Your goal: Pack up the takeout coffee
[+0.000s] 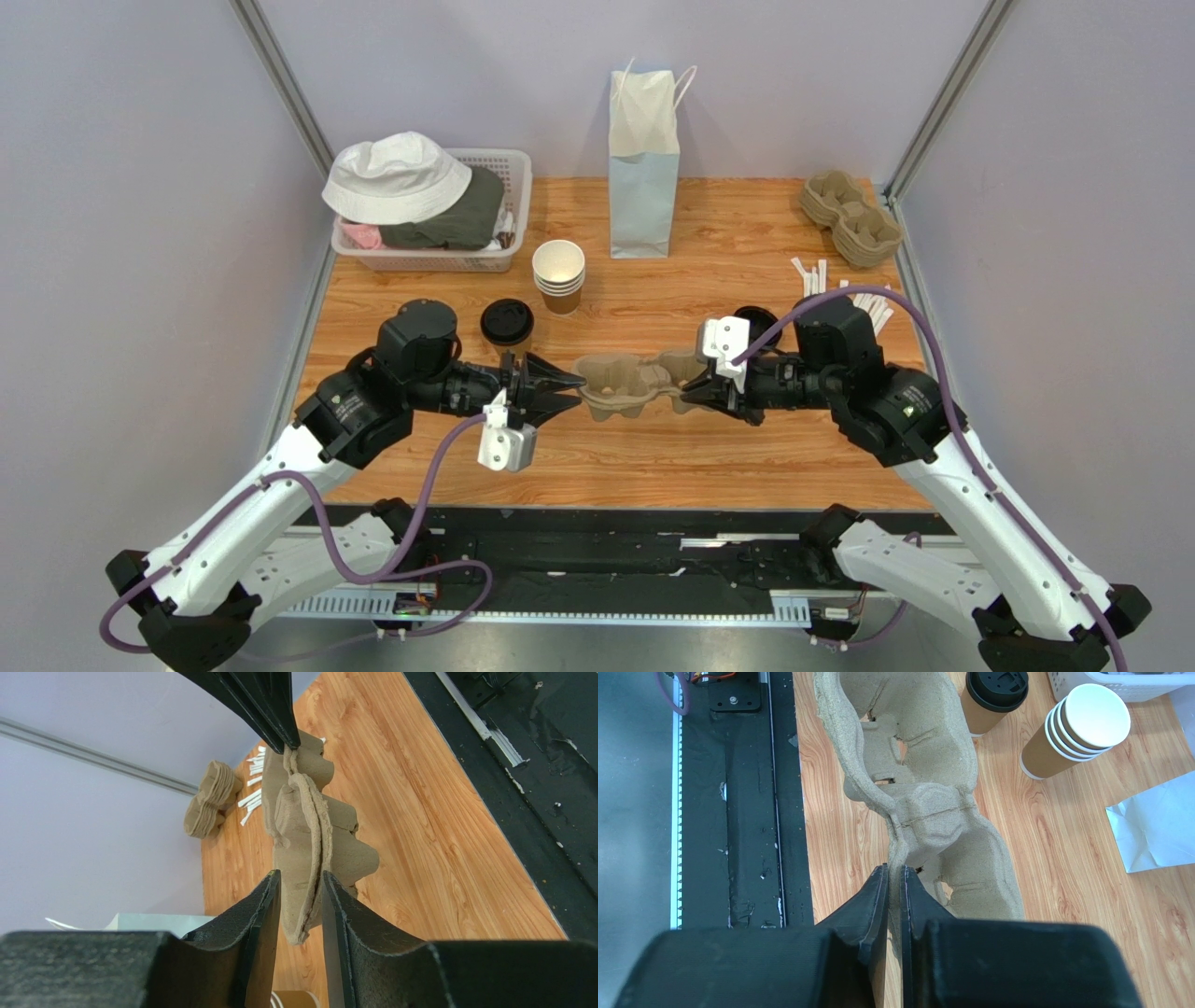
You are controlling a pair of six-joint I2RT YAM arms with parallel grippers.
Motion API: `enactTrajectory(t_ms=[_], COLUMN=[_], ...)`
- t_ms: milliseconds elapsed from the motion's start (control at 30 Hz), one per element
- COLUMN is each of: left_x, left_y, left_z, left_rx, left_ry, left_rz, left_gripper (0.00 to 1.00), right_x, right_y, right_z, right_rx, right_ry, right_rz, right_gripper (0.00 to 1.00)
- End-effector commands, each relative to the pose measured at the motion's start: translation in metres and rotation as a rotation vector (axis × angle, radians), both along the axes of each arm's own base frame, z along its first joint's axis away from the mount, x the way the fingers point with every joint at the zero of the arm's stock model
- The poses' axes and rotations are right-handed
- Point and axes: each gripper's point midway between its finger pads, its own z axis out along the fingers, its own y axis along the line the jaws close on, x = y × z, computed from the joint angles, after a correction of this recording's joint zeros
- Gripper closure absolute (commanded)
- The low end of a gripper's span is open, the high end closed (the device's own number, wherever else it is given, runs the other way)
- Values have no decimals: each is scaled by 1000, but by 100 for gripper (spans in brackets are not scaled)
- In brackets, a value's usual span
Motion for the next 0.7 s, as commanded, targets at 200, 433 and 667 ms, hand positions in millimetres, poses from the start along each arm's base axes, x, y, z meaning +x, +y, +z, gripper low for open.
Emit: enactTrajectory(t_ms=[200, 433, 667], left_x=[-3, -6, 1], left_y=[-4, -5, -10], left_z=[-2, -14, -28], left_rx=[7, 40, 104], left_ry=[-22, -58, -16], left_rz=[-33, -60, -33], left_gripper=[67, 68, 69], right_x=[-2, 0, 3], right_y=[7, 13, 23], right_z=[26, 32, 43], right_rx=[38, 60, 104], right_ry=[-108, -107, -60], right_rz=[55, 56, 46], right_gripper=[100, 100, 100])
